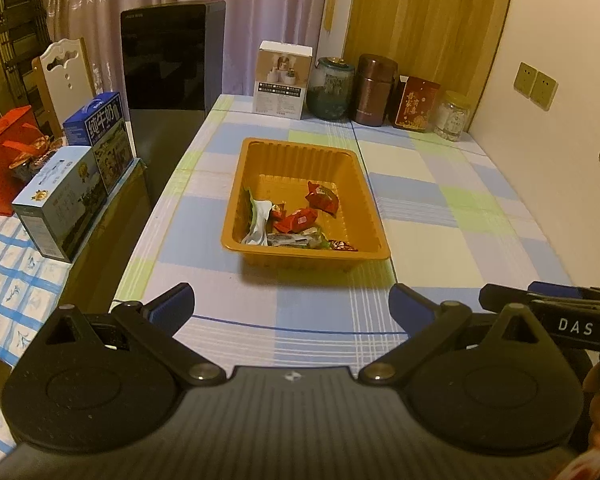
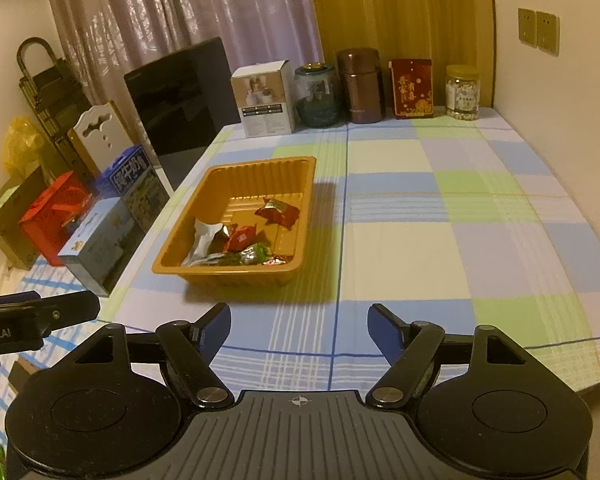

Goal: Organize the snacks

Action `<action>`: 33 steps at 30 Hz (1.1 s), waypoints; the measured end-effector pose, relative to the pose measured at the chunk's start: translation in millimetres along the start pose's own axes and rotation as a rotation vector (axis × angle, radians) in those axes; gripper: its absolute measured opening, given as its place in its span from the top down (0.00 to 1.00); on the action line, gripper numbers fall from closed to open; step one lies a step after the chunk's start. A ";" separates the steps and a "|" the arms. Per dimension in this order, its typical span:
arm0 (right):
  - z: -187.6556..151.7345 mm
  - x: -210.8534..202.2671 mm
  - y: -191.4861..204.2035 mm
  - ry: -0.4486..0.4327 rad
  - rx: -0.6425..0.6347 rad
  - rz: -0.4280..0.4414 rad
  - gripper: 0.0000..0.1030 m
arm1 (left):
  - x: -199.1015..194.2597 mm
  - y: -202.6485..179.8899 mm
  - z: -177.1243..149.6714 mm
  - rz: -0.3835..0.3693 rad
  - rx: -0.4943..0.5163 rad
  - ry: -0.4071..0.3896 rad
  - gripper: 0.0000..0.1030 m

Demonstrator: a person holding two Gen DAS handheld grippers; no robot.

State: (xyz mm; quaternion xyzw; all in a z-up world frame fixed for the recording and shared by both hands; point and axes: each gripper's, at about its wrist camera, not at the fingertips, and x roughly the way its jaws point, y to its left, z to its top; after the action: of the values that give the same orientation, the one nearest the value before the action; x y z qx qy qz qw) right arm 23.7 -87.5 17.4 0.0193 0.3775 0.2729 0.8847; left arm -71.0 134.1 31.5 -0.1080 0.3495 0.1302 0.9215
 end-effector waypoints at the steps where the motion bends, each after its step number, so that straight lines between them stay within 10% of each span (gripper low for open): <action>1: -0.6 -1.8 0.6 -0.003 -0.002 -0.004 0.26 | -1.5 0.0 -0.4 -0.001 -0.004 -0.003 0.00; 33: -3.1 -21.4 12.7 -0.076 -0.046 -0.050 0.25 | -10.7 -5.6 -4.1 0.015 0.045 -0.043 0.00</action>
State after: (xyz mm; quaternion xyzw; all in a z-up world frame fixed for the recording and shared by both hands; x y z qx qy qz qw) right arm 3.5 -87.9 32.2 -0.0003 0.3377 0.2587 0.9050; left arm -79.5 125.9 36.4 -0.0819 0.3331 0.1318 0.9300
